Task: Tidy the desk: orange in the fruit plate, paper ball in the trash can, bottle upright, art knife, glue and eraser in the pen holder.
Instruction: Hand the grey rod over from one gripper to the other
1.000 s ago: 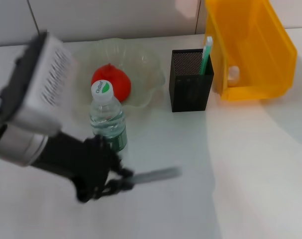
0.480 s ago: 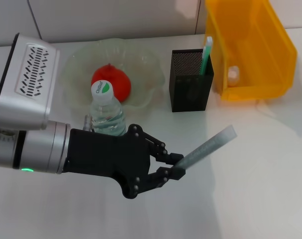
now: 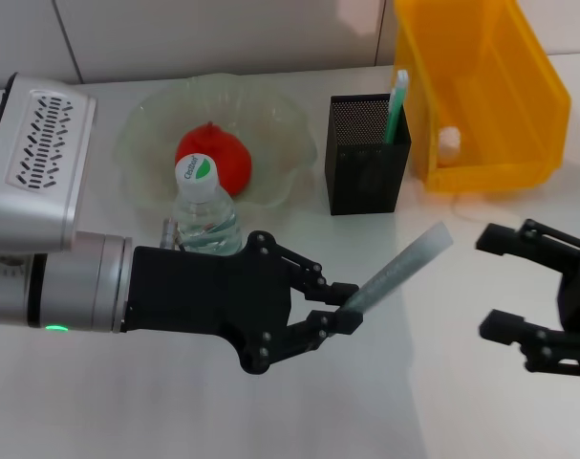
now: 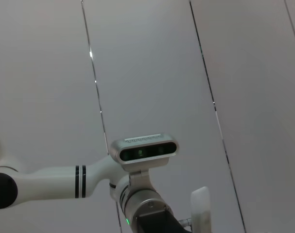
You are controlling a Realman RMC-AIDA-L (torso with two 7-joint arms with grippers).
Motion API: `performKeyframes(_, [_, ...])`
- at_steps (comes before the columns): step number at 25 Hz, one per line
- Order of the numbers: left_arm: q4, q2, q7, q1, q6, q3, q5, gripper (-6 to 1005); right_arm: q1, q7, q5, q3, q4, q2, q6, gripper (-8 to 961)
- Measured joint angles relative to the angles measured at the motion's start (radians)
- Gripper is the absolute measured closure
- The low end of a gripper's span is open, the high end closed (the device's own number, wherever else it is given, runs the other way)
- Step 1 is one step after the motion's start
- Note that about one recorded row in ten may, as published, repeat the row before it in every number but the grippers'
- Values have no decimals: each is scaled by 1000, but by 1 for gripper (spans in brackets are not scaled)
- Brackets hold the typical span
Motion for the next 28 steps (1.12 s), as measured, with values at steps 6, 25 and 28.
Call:
performKeyframes(6, [-15,-2,8,-9,0,-3,-4,832,65,-31,-37,-19,54,9,41,148])
performKeyframes(25, [-23,-3,11,-3,-1,5,-7,833,155,-44,-41,-50,124,7,72,151])
performKeyframes(28, [-23,-3,12,-3,-1,5,-7,833,158,-42,-41,-52,125,6,73,208])
